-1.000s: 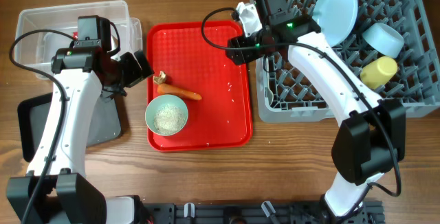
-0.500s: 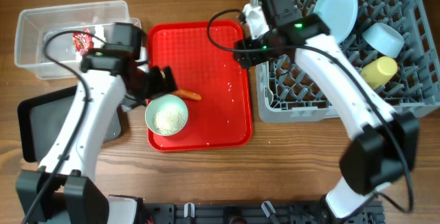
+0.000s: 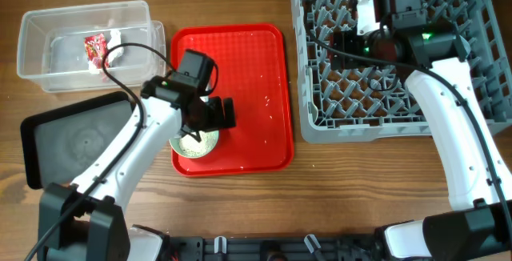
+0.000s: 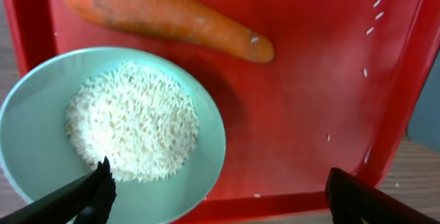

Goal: Sort waste into correct bins and load items into the dishwasher rack
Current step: 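Reach the left gripper to the pale green rice bowl and grasp its rim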

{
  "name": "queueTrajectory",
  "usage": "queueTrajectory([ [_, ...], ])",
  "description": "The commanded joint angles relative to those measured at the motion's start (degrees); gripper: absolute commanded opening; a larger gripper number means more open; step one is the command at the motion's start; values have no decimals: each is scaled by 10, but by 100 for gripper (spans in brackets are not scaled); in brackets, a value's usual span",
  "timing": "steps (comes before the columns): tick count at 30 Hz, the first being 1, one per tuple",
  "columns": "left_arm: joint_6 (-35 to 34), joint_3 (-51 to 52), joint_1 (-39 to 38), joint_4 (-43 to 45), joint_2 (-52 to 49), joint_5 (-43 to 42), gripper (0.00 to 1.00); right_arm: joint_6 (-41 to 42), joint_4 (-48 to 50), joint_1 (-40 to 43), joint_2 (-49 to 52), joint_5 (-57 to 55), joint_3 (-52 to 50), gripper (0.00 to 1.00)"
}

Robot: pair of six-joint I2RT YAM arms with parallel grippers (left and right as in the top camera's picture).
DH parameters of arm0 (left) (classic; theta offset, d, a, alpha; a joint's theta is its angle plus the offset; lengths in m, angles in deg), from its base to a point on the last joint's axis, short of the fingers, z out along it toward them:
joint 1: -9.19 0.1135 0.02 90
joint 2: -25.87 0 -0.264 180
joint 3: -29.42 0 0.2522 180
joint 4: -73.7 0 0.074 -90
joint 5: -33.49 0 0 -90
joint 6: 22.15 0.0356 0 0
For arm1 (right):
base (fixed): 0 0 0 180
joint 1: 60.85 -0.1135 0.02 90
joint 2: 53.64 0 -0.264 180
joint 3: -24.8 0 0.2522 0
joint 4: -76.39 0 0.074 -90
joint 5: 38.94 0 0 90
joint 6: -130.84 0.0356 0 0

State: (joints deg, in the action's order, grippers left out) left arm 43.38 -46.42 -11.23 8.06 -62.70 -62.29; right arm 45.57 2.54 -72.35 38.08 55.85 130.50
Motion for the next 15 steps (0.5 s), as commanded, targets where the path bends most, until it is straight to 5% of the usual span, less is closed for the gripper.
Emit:
queueTrajectory([
  [1,-7,30,-19,32,3,18,96,8,-2,0,7,-9,-1,82],
  [15,-17,51,-23,94,-54,18,90,8,-5,0,7,-9,-1,82],
])
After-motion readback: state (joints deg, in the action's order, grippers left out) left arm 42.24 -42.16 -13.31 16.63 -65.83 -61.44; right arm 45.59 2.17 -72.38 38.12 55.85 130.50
